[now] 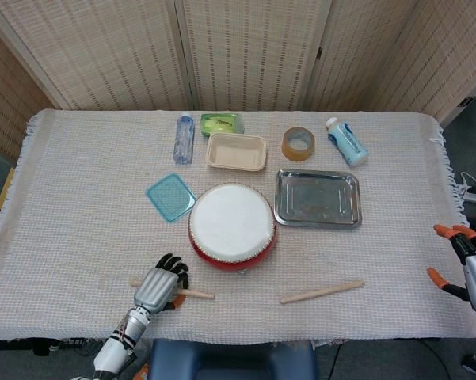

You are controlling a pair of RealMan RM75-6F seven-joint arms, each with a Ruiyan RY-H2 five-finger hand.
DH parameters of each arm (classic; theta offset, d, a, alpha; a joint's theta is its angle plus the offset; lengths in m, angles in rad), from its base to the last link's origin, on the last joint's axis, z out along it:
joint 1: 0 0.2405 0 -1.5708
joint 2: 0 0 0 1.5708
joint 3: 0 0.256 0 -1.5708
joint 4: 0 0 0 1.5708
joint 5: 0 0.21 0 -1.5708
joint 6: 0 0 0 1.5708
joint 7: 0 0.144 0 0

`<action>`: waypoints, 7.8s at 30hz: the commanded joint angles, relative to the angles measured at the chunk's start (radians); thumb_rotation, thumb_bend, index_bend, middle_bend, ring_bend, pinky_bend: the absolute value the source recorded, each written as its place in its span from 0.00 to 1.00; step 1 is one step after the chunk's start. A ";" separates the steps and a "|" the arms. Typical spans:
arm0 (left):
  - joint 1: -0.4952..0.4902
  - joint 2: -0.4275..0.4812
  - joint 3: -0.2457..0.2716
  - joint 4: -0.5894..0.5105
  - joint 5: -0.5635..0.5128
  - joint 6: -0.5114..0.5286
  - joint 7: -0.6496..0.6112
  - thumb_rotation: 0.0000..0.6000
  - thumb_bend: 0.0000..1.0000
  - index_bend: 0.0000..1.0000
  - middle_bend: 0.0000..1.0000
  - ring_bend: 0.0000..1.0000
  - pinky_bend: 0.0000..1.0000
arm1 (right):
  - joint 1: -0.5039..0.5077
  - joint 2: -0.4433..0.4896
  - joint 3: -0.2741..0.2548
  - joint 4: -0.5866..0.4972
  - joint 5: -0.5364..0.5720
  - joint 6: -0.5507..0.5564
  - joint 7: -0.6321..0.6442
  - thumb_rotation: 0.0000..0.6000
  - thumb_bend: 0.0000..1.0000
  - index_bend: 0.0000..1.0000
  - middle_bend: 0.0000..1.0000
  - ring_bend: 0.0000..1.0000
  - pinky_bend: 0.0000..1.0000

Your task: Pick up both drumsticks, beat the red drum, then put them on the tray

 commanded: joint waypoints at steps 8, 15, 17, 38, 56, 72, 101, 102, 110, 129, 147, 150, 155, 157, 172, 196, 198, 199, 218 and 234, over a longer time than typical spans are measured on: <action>0.061 0.103 -0.016 -0.034 0.173 0.098 -0.718 1.00 0.43 0.64 0.43 0.25 0.21 | 0.004 0.006 0.000 -0.012 -0.012 0.001 -0.003 1.00 0.13 0.22 0.28 0.20 0.37; 0.076 0.134 -0.038 0.028 0.204 0.133 -1.189 1.00 0.43 0.60 0.46 0.28 0.24 | 0.010 0.006 -0.003 -0.025 -0.023 -0.003 -0.015 1.00 0.13 0.22 0.28 0.20 0.37; 0.074 0.142 -0.041 0.043 0.205 0.122 -1.354 1.00 0.43 0.59 0.48 0.29 0.28 | 0.011 0.008 -0.003 -0.032 -0.026 -0.003 -0.022 1.00 0.13 0.22 0.28 0.20 0.37; 0.053 0.073 -0.030 0.225 0.213 0.072 -1.951 1.00 0.50 0.40 0.55 0.49 0.50 | 0.005 0.017 -0.006 -0.066 -0.032 0.008 -0.050 1.00 0.13 0.22 0.28 0.20 0.37; 0.067 0.043 -0.141 0.157 0.046 0.045 -1.972 1.00 0.49 0.38 0.60 0.55 0.53 | 0.001 0.014 -0.005 -0.052 -0.036 0.021 -0.030 1.00 0.13 0.23 0.28 0.19 0.37; 0.093 0.004 -0.211 0.120 -0.047 0.042 -1.829 1.00 0.36 0.52 0.65 0.60 0.55 | -0.001 0.012 -0.005 -0.042 -0.034 0.023 -0.015 1.00 0.13 0.23 0.28 0.20 0.37; 0.144 0.007 -0.068 0.132 0.180 0.199 -1.540 1.00 0.20 0.79 0.86 0.77 0.78 | -0.012 0.017 -0.011 -0.055 -0.061 0.055 -0.019 1.00 0.13 0.23 0.28 0.20 0.37; 0.144 0.004 -0.065 0.136 0.182 0.198 -1.535 1.00 0.20 0.80 0.87 0.78 0.79 | -0.013 0.017 -0.011 -0.055 -0.062 0.056 -0.019 1.00 0.13 0.23 0.28 0.20 0.37; 0.142 -0.045 -0.041 0.198 0.187 0.193 -1.487 1.00 0.20 0.86 0.92 0.82 0.83 | -0.018 0.017 -0.013 -0.054 -0.063 0.062 -0.018 1.00 0.13 0.23 0.28 0.20 0.37; 0.128 -0.165 -0.015 0.391 0.210 0.194 -1.410 1.00 0.21 0.89 0.95 0.85 0.92 | -0.021 0.014 -0.012 -0.049 -0.059 0.064 -0.014 1.00 0.13 0.22 0.28 0.20 0.37; 0.129 -0.249 0.004 0.571 0.237 0.230 -1.351 1.00 0.52 1.00 1.00 0.98 1.00 | -0.023 0.017 -0.015 -0.059 -0.059 0.060 -0.015 1.00 0.13 0.22 0.28 0.20 0.37; 0.130 -0.254 0.012 0.590 0.256 0.256 -1.312 1.00 0.61 1.00 1.00 1.00 1.00 | -0.022 0.022 -0.018 -0.066 -0.061 0.052 -0.010 1.00 0.13 0.22 0.28 0.20 0.37; 0.124 -0.228 0.024 0.616 0.316 0.335 -1.183 1.00 0.62 1.00 1.00 1.00 1.00 | -0.008 0.048 -0.045 -0.112 -0.060 -0.015 0.013 1.00 0.13 0.24 0.28 0.20 0.37; 0.118 -0.201 0.028 0.622 0.350 0.378 -1.092 1.00 0.62 1.00 1.00 1.00 1.00 | 0.012 0.054 -0.062 -0.131 -0.069 -0.067 0.021 1.00 0.13 0.27 0.28 0.20 0.37; 0.143 0.101 0.025 0.268 0.355 0.439 -0.759 1.00 0.56 1.00 1.00 1.00 1.00 | 0.222 -0.178 -0.119 -0.100 -0.158 -0.440 -0.158 1.00 0.16 0.46 0.28 0.20 0.37; 0.168 0.128 0.058 0.251 0.353 0.418 -0.772 1.00 0.54 1.00 1.00 1.00 1.00 | 0.320 -0.392 -0.131 0.057 -0.123 -0.545 -0.393 1.00 0.22 0.49 0.28 0.15 0.36; 0.167 0.130 0.059 0.251 0.352 0.413 -0.769 1.00 0.53 1.00 1.00 1.00 1.00 | 0.323 -0.398 -0.133 0.066 -0.121 -0.547 -0.401 1.00 0.23 0.49 0.28 0.15 0.36; 0.167 0.130 0.059 0.250 0.351 0.412 -0.770 1.00 0.53 1.00 1.00 1.00 1.00 | 0.325 -0.403 -0.135 0.071 -0.118 -0.550 -0.407 1.00 0.24 0.49 0.28 0.15 0.36; 0.179 0.127 0.055 0.264 0.351 0.425 -0.811 1.00 0.50 1.00 1.00 1.00 1.00 | 0.323 -0.347 -0.095 -0.002 -0.080 -0.402 -0.040 1.00 0.36 0.67 0.30 0.22 0.37; 0.181 0.126 0.058 0.250 0.361 0.427 -0.793 1.00 0.50 1.00 1.00 1.00 1.00 | 0.355 -0.314 -0.099 0.269 -0.075 -0.331 1.471 1.00 0.36 0.65 0.35 0.27 0.37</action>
